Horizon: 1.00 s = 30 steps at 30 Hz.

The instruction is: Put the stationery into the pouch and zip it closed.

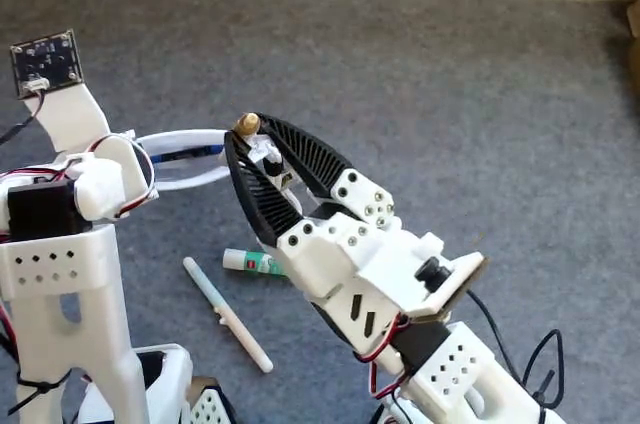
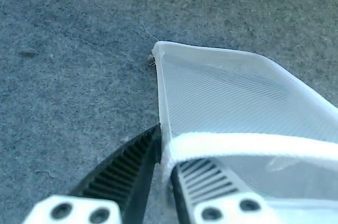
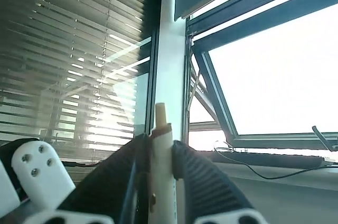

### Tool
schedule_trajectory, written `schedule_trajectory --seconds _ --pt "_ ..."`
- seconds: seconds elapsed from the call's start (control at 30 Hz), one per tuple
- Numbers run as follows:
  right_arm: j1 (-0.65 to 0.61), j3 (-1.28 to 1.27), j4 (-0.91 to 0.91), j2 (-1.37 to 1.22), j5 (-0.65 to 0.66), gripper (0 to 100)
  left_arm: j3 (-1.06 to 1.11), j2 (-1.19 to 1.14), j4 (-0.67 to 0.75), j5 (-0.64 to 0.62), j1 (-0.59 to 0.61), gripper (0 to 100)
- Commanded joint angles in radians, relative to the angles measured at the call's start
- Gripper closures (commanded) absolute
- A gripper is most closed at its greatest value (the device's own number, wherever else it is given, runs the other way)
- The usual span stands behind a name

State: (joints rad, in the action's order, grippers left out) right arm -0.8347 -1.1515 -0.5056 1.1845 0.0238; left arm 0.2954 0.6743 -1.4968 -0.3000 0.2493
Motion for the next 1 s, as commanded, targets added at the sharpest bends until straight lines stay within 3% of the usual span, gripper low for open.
schedule_trajectory --seconds 0.0,0.37,0.67,0.77,0.9,0.97 --pt "0.016 0.019 -0.025 -0.053 -0.009 99.5 -0.035 0.024 0.020 -0.008 -0.016 99" --pt "0.090 0.079 -0.220 -0.351 -0.009 99.5 -0.035 0.024 0.020 -0.006 -0.015 99" --pt "0.094 0.070 -0.219 -0.377 -0.011 99.5 -0.035 0.024 0.020 -0.006 -0.015 99" --pt "0.096 0.071 -0.099 -0.371 -0.021 99.5 -0.035 0.024 0.020 -0.006 -0.015 99" --pt "0.104 0.077 0.091 -0.312 -0.199 99.5 -0.035 0.022 0.025 -0.006 -0.015 99" --pt "0.110 0.081 0.200 -0.268 -0.226 97.9 -0.035 0.022 0.025 -0.006 -0.015 99"
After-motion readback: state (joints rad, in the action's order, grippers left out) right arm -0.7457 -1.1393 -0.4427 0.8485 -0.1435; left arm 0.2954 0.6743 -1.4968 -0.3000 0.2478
